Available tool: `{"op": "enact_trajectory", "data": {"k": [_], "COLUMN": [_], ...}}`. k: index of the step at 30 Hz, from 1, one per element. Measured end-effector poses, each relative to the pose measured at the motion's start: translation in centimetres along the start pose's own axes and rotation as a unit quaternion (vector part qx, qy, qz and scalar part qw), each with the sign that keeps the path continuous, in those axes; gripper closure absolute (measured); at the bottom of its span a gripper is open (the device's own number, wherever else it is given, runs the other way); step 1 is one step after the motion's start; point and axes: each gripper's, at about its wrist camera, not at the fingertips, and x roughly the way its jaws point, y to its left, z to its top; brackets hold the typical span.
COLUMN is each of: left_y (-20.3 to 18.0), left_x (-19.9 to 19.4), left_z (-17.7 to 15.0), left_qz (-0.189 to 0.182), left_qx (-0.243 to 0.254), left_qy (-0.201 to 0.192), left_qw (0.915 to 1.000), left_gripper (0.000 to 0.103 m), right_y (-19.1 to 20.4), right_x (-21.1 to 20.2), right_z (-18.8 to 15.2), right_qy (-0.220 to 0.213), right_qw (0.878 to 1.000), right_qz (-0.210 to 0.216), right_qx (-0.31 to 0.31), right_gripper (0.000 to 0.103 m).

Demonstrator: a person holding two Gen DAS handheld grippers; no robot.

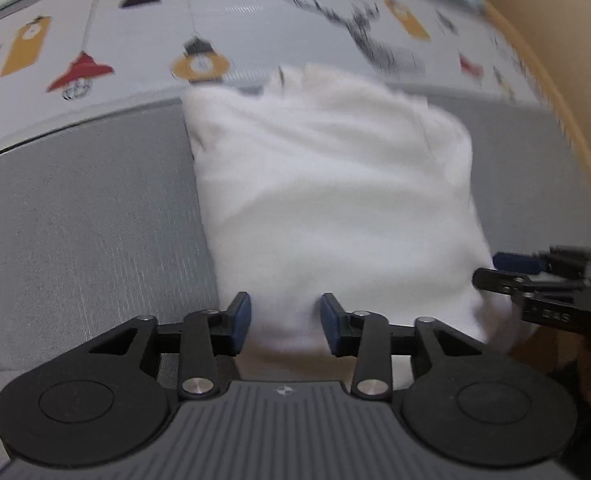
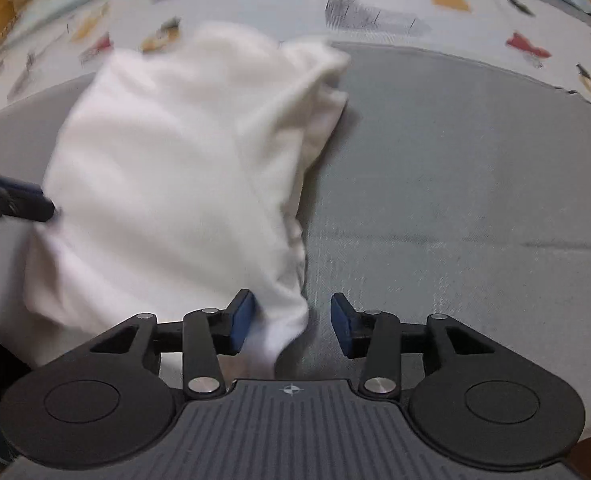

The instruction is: Fold small clothes

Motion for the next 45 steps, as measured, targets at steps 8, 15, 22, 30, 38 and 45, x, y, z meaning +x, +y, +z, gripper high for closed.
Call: {"op": "enact_trajectory", "data": {"k": [8,15,22,30,38,45], "left_y": [3.5,5.9,5.3,5.1,11.2,12.1], "left_x": [0.3,4.3,5.5,0.8,-3.2,0.8], "left_z": [0.9,0.7,2.3,4.1,3.7,2.0], "left_qz": [-0.015,-0.062,-0.059,-0.007,-0.011,0.001], "left_qx": [-0.119,-0.168,-0.144,-0.076,-0.141,-0.115], "left_qy": [-0.043,-0.014,-0.027,-0.145,-0.19,-0.06], "left_qw": [0.9919,0.9837,0.9874,0.9865,0.9715,0.9916], "left_gripper": [0.039,0.039,0.044,0.073,0.047,0.048], "right_y": [-3.0,-1.8,-1.8,0.3,4.2,5.6], "right_x": [-2.2,2.1,3.7,3.0,0.6,1.5], "right_z": [1.9,3.5,5.2,7.1,8.8,8.0], "right_qy": [-0.1,-0.034,-0.019,-0.081,-0.197,-0.132], "right_qw": [0.983,0.984,0.979,0.972,0.966,0.982], "right_qz": [0.051,0.053,0.074,0.104,0.052,0.067], "right_qx": [0.145,0.168,0.189,0.192,0.159,0.114], "right_gripper": [0.038,0.038,0.043,0.081,0.063,0.063]}}
